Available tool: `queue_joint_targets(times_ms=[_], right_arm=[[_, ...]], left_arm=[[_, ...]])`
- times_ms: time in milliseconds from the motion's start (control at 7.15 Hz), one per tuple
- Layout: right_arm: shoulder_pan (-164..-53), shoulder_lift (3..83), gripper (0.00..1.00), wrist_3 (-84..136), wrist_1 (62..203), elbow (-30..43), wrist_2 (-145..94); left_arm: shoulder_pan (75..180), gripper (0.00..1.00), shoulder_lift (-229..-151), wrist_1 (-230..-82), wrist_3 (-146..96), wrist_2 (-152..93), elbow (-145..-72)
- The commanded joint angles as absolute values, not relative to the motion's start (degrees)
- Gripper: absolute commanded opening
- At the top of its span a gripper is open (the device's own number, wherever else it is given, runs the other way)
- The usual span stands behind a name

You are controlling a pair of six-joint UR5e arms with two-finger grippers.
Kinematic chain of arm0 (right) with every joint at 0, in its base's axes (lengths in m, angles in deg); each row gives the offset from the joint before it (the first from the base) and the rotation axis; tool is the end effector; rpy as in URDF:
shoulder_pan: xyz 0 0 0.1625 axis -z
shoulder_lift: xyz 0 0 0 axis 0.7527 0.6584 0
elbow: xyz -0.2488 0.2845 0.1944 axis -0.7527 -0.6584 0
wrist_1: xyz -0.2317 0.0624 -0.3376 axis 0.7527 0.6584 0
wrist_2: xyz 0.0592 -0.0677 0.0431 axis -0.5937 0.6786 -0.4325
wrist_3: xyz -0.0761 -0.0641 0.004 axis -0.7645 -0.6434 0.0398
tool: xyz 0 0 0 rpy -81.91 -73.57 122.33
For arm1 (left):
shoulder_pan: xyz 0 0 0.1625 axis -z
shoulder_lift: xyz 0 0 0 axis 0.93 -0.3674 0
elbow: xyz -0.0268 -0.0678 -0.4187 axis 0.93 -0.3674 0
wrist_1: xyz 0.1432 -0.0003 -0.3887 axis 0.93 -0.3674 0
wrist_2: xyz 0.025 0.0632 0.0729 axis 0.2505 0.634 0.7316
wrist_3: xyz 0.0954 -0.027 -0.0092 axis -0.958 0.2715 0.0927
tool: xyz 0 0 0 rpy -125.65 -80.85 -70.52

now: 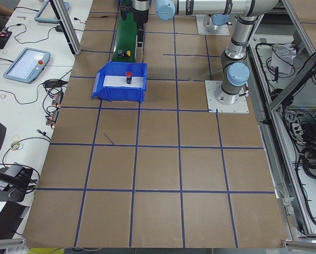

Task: Transport two buttons from left to right
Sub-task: 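Raise the left gripper back over the blue bin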

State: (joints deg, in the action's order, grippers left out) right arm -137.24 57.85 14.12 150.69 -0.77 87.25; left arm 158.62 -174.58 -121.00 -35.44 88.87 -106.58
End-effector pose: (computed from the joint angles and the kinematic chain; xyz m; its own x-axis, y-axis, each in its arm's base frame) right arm 0.1188 -0.5381 0.4876 -0.9939 0.1099 -0.0092 0.1103 0.9918 -0.0638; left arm -0.1234 -0.5319 0.4722 -0.9905 -0.0831 -0.1091 -0.0730 0.9929 -0.0934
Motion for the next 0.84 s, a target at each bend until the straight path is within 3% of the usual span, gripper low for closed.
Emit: queue_joint_targets(times_ms=[0,699], right_arm=[[-137.24,57.86,1.00,14.12,150.69,-0.77,87.30],[-137.33,58.73,1.00,14.21,150.77,-0.77,87.21]], left_arm=[[157.13,1.00,-174.52,-121.00,-36.93,88.77,-106.58],[153.61,1.00,-174.44,-120.91,-43.44,88.34,-106.67]])
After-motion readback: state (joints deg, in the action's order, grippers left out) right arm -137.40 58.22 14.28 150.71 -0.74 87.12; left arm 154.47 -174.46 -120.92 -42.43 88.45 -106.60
